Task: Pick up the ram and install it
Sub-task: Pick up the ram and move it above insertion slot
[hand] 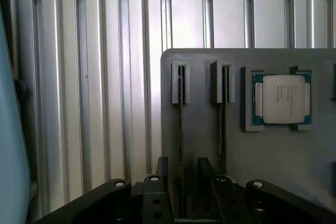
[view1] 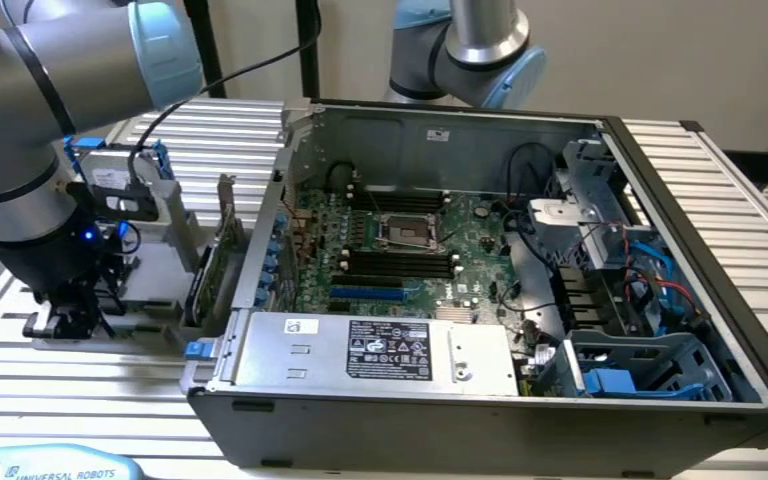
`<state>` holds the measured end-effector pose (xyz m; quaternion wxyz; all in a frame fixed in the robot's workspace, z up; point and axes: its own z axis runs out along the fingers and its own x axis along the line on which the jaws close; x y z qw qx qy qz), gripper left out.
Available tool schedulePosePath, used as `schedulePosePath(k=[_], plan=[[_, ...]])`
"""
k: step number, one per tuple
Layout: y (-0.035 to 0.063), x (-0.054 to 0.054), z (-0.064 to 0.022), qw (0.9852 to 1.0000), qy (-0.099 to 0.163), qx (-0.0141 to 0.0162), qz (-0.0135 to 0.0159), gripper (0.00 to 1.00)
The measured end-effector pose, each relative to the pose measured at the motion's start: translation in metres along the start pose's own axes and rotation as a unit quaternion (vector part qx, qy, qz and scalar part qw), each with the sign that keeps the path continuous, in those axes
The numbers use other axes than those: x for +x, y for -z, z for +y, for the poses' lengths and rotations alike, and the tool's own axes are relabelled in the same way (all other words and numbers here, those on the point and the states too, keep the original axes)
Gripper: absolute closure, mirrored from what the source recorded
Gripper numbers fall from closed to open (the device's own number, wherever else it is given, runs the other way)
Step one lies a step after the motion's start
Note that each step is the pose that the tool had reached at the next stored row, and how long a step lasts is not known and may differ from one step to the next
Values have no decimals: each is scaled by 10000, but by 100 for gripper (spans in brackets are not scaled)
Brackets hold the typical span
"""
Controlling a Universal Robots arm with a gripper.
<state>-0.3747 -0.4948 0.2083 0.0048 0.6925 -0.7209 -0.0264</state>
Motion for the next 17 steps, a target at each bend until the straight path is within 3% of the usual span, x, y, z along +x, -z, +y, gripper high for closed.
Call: schedulePosePath(k=[17], plan=[[-114, -12, 27, 10000, 76, -3, -6, 64]])
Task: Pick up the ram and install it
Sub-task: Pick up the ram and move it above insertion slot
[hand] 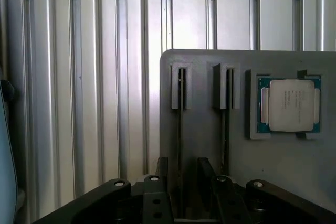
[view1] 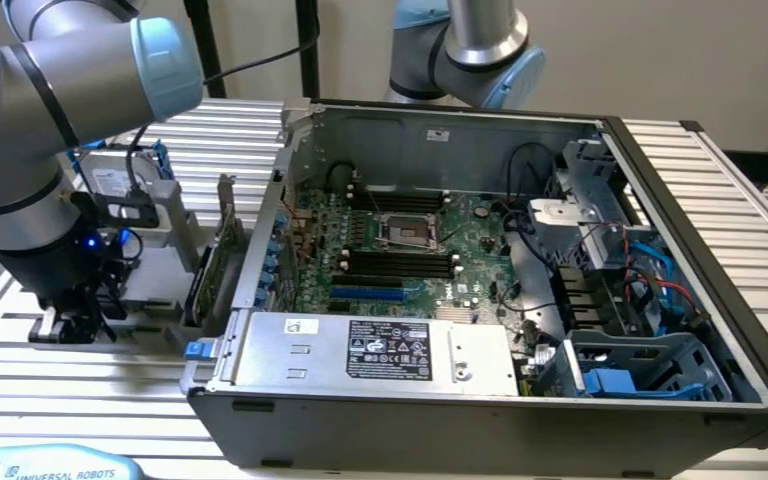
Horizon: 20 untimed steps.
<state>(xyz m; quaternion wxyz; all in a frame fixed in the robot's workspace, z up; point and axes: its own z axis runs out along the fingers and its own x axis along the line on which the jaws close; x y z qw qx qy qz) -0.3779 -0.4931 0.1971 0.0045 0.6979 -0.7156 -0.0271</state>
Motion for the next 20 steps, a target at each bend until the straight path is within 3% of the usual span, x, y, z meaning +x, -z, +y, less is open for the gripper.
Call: schedulePosePath(k=[10, 13, 14, 20], plan=[[-28, -7, 22, 10000, 22, -1, -10, 64], [-36, -7, 32, 10000, 26, -1, -11, 72], [-38, -7, 35, 10000, 26, -1, -11, 79], [-47, -6, 45, 10000, 27, -1, -10, 81]])
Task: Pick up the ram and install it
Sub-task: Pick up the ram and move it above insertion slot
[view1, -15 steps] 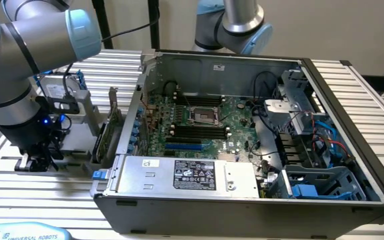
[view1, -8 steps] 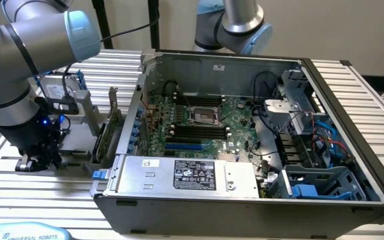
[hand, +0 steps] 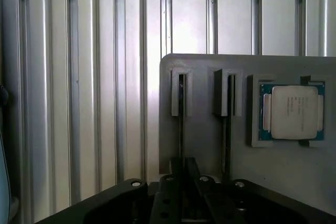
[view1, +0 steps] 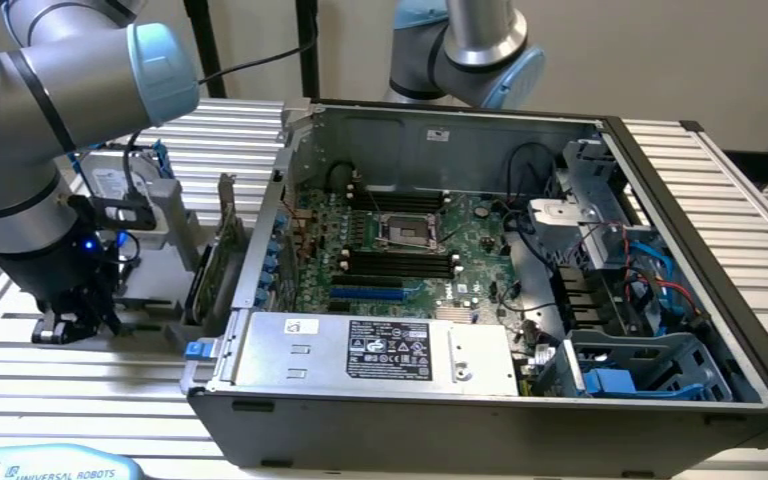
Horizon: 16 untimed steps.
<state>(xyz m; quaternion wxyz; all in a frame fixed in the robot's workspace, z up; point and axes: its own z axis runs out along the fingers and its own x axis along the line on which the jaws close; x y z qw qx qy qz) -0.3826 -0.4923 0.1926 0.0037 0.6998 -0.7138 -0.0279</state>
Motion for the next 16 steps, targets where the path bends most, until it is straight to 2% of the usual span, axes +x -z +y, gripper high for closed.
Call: schedulePosePath(k=[1, 9, 16], plan=[[0, 0, 0, 10000, 0, 0, 0, 87], [-1, 1, 1, 10000, -1, 0, 0, 87], [1, 55, 0, 10000, 3, 0, -1, 87]])
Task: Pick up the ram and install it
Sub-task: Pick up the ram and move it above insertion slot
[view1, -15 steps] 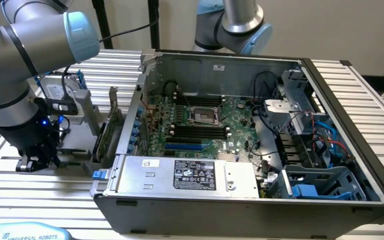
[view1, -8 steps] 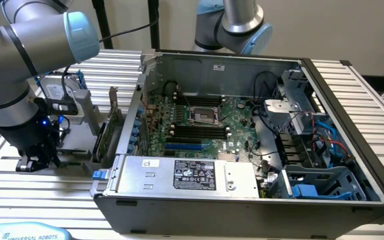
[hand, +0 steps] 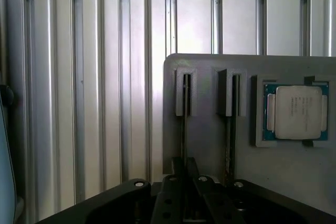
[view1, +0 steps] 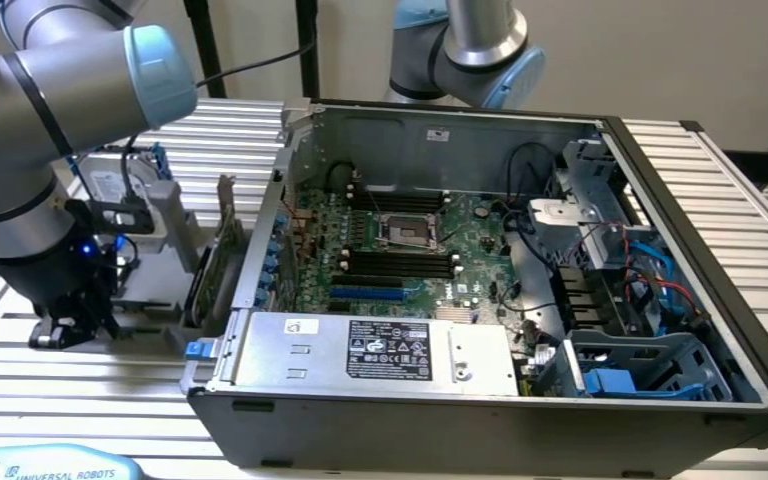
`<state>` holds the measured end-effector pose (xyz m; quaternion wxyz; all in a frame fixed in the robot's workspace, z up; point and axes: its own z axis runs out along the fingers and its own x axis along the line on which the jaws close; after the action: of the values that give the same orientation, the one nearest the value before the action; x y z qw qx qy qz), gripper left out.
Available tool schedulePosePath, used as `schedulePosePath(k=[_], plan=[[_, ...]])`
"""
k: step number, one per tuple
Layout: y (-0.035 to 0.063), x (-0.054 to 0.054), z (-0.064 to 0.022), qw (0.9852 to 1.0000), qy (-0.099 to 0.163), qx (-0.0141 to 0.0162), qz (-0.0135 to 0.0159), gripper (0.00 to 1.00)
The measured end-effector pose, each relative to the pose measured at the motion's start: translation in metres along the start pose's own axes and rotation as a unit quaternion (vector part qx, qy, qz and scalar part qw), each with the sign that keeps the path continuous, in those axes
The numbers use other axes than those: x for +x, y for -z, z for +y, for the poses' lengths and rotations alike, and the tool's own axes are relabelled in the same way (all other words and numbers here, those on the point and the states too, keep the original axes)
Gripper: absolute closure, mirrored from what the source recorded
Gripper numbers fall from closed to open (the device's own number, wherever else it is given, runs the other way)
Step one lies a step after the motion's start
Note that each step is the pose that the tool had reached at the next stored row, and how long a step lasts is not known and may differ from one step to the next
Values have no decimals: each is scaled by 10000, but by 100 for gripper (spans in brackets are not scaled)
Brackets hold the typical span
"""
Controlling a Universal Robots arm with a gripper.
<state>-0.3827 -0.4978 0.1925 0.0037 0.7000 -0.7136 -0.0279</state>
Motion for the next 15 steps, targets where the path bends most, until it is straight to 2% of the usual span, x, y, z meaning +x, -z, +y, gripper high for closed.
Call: schedulePosePath(k=[9, 15], plan=[[20, 15, 1, 10000, 20, -1, -15, 87], [91, 13, 3, 10000, 36, -2, -29, 87]])
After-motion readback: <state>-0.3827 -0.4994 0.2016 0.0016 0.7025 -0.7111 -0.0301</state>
